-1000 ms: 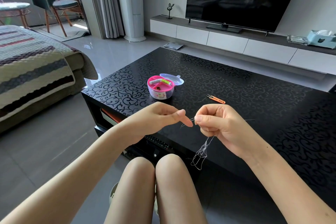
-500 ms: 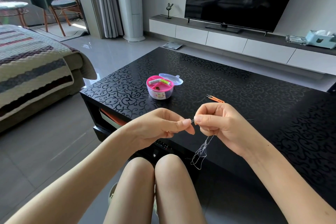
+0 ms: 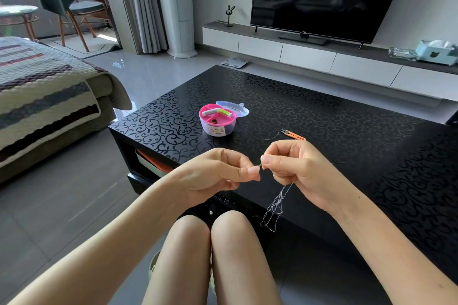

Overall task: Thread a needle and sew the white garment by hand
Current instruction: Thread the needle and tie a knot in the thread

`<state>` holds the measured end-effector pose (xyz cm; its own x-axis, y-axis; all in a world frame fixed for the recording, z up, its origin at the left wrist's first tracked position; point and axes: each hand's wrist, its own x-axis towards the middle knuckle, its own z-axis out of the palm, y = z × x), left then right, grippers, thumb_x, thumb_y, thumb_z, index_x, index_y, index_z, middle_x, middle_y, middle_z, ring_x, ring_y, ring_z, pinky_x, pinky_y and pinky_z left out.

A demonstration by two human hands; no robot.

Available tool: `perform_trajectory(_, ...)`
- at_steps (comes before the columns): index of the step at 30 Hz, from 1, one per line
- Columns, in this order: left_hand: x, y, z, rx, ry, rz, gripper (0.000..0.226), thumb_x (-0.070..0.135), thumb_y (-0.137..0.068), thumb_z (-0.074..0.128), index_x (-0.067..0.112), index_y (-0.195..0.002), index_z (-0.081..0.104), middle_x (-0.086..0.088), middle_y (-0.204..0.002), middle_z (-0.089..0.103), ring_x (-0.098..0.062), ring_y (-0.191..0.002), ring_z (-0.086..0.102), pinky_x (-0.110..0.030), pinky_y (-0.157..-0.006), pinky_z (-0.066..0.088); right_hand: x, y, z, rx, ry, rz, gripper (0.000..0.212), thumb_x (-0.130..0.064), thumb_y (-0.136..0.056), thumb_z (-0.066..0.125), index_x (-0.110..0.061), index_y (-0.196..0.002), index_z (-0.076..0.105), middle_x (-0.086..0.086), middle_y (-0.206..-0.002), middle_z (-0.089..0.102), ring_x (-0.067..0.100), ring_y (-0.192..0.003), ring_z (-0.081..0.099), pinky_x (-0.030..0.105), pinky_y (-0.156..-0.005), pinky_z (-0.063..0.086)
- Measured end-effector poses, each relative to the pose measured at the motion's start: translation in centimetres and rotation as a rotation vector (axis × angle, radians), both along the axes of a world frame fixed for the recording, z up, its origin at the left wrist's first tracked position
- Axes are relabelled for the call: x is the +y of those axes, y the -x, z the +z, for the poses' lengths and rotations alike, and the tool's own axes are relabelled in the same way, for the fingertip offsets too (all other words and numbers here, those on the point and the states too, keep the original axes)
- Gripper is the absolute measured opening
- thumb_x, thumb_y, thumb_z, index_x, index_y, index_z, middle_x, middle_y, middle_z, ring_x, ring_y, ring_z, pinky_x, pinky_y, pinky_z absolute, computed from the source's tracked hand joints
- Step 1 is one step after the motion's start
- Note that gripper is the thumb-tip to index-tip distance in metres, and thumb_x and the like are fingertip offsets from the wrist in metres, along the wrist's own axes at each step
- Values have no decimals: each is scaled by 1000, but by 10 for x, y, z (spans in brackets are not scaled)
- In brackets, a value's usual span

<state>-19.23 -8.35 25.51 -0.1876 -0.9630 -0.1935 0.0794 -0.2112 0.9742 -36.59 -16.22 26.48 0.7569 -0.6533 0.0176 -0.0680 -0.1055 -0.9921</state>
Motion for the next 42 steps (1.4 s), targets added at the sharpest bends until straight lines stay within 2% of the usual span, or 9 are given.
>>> perform_trajectory(4, 5, 3, 2, -17, 90, 62, 17, 24, -78, 62, 22, -66, 74, 13, -69, 62, -2, -63, 43, -23, -70, 30, 2, 0, -6, -48, -1, 7, 20, -27, -79, 67, -7, -75, 67, 10, -62, 39, 9, -50, 31, 18, -49, 29)
perform_trajectory(7, 5, 11, 1, 41, 166, 213, 14, 24, -78, 67, 25, -67, 76, 15, -66, 61, 1, -60, 46, -20, -67, 31, 11, -7, -17, -187, -57, -71, 19, -29, -82, 66, -10, -77, 65, -5, -57, 48, 9, -51, 32, 20, -52, 28)
perform_trajectory(12, -3, 24, -8, 114, 292, 571, 13, 23, -66, 73, 17, -76, 79, -4, -78, 59, -15, -81, 57, -34, -84, 44, 32, -19, -30, -105, 374, -226, 13, -8, -92, 59, -12, -82, 67, -3, -70, 64, 5, -63, 55, 15, -61, 42)
perform_trajectory(14, -5, 21, -14, -72, 427, 619, 12, 22, -70, 74, 20, -81, 79, -5, -78, 57, -15, -80, 56, -33, -82, 45, 35, -17, -28, -74, 407, -234, 16, -7, -92, 59, -12, -80, 67, 5, -70, 62, 12, -61, 53, 18, -58, 43)
perform_trajectory(18, -13, 0, -27, -728, 794, 591, 14, 36, -79, 69, 28, -88, 77, 12, -65, 52, 2, -75, 43, -22, -75, 33, 31, -9, -15, -24, 396, -221, 19, -7, -92, 60, -13, -75, 67, 1, -62, 58, 3, -57, 47, 13, -55, 38)
perform_trajectory(23, -13, -3, -20, -1162, 1111, 533, 20, 41, -80, 63, 31, -70, 76, 13, -54, 50, -10, -66, 35, -24, -74, 19, 24, -4, -10, 82, 353, -144, 17, -11, -90, 62, -12, -75, 69, 19, -67, 58, 20, -59, 46, 25, -56, 38)
perform_trajectory(32, -9, 0, -8, -1218, 1006, 545, 26, 39, -60, 79, 24, -48, 62, 10, -49, 47, -10, -60, 35, -26, -71, 21, 21, -3, -8, 84, 246, -111, 18, -7, -87, 64, -10, -70, 68, -9, -53, 49, 2, -50, 40, 14, -51, 32)
perform_trajectory(36, -8, 2, -3, -1212, 991, 542, 32, 37, -59, 79, 21, -44, 56, 10, -48, 46, -10, -61, 35, -26, -70, 20, 19, -3, -8, 66, 210, -115, 18, -4, -87, 63, -7, -70, 67, -8, -53, 48, 1, -49, 39, 13, -51, 32)
perform_trajectory(42, -7, 6, 1, -1158, 951, 530, 38, 40, -56, 81, 23, -45, 49, 24, -53, 24, -2, -61, 29, -24, -72, 23, 16, -1, -7, 36, 141, -108, 22, -5, -85, 65, -12, -64, 67, 0, -55, 47, 4, -47, 37, 15, -49, 30)
